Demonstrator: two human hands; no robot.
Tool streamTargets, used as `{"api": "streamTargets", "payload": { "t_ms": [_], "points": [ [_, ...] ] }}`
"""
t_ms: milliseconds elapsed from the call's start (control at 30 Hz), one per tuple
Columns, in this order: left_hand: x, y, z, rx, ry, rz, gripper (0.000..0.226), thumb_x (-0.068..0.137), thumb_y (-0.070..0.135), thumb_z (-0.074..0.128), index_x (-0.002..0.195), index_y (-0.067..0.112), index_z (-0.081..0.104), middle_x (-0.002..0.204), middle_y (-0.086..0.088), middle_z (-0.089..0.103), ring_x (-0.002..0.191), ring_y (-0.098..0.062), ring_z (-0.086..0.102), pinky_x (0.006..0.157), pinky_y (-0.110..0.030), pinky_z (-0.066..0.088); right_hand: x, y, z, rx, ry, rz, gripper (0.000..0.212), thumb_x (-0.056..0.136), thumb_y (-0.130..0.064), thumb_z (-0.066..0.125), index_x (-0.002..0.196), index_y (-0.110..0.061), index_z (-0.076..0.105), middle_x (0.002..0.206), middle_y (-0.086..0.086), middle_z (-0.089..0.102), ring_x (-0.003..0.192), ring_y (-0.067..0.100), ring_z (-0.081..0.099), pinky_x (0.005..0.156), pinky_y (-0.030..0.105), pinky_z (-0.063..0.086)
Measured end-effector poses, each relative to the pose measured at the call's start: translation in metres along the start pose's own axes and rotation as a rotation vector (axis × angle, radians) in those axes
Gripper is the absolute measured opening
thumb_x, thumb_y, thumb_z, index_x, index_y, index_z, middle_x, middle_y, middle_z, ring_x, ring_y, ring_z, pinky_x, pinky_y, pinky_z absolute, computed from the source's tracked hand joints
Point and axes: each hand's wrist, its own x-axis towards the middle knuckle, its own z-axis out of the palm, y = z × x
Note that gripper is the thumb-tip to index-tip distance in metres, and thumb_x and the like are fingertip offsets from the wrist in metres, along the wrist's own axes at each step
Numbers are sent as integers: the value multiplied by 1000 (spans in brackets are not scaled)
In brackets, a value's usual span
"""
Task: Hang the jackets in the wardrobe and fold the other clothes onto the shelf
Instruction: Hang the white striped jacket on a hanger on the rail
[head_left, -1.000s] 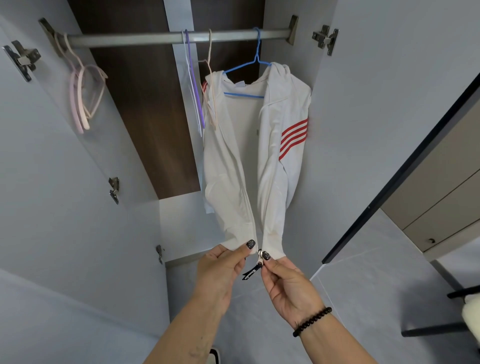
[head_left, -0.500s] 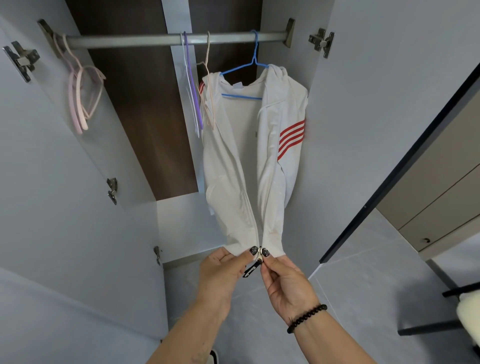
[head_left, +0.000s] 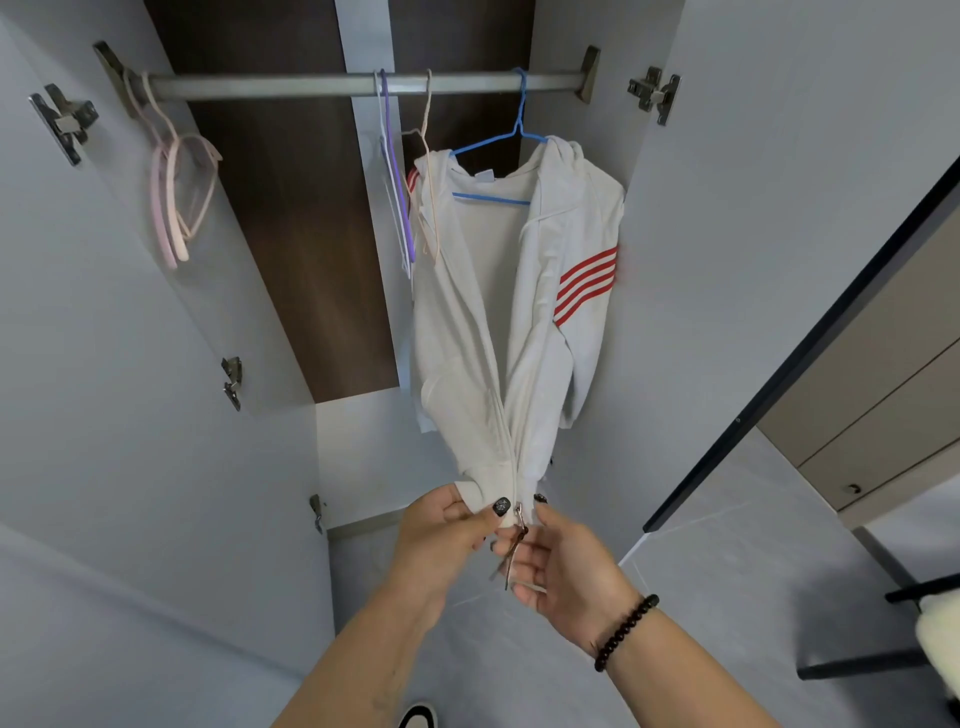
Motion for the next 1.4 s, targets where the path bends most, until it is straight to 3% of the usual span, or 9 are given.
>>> {"api": "streamTargets", "payload": {
  "t_ms": [67,133,300,667,933,1033,1167,1300,1400],
  "points": [
    [6,1,-6,50,15,29,8,85,10,73,89,15,73,69,4,73,57,-2,57,59,-14,47,-2,-5,-2,-157,-6,7,39,96,-39,47,80,-10,67,63,-1,58,53,10,46,54,22,33],
    [13,2,-13,73,24,41,10,86,8,71,92,16,71,70,8,74,56,3,61,55,-9,45,-2,-10,-3,-204,3,-18,29,96,-27,49,77,-10,64,60,-2,48,50,9,40,52,22,28],
    [22,1,-19,94,-2,10,18,90,3,65,107,10,63,100,-5,74,90,-16,71,79,-26,57,4,-34,8,-174,-10,-35,30,97,-21,49,69,-13,58,55,-4,43,45,9,37,47,20,30],
    [60,26,-45,171,-135,-13,31,84,-8,67,107,12,63,99,-4,74,80,-16,74,64,-17,53,47,-72,40,-96,27,139,35,93,-20,54,59,-13,60,50,-4,40,39,8,35,45,18,27],
    [94,29,-82,272,-242,-43,31,80,-9,71,105,7,65,103,-10,73,91,-21,71,73,-31,59,87,-94,57,96,103,98,28,93,-14,47,65,-14,52,51,-5,39,47,9,31,49,19,26],
    [102,21,-96,274,-210,-90,27,82,-5,71,106,5,65,100,-8,74,91,-23,72,78,-36,60,95,-103,63,-1,92,63,31,93,-16,50,63,-14,55,51,-5,43,45,9,33,47,19,28],
    [116,21,-110,291,-75,-143,20,84,6,72,102,5,64,86,-8,75,75,-14,73,63,-18,54,103,-99,82,-256,53,4,33,93,-19,51,61,-15,55,55,-4,40,48,10,36,49,20,30],
    [129,28,-111,582,56,-17,41,76,25,79,108,24,53,96,6,63,85,-4,61,68,-19,47,105,-101,98,-383,18,-74,29,93,-15,48,64,-14,53,54,-3,40,48,11,37,49,21,29],
    [135,37,-98,681,-36,113,47,69,38,81,105,31,52,106,16,53,92,5,52,65,-13,40,105,-104,105,-432,-22,-90,27,90,-10,50,63,-13,55,54,-2,42,45,10,37,45,19,29]
  ]
}}
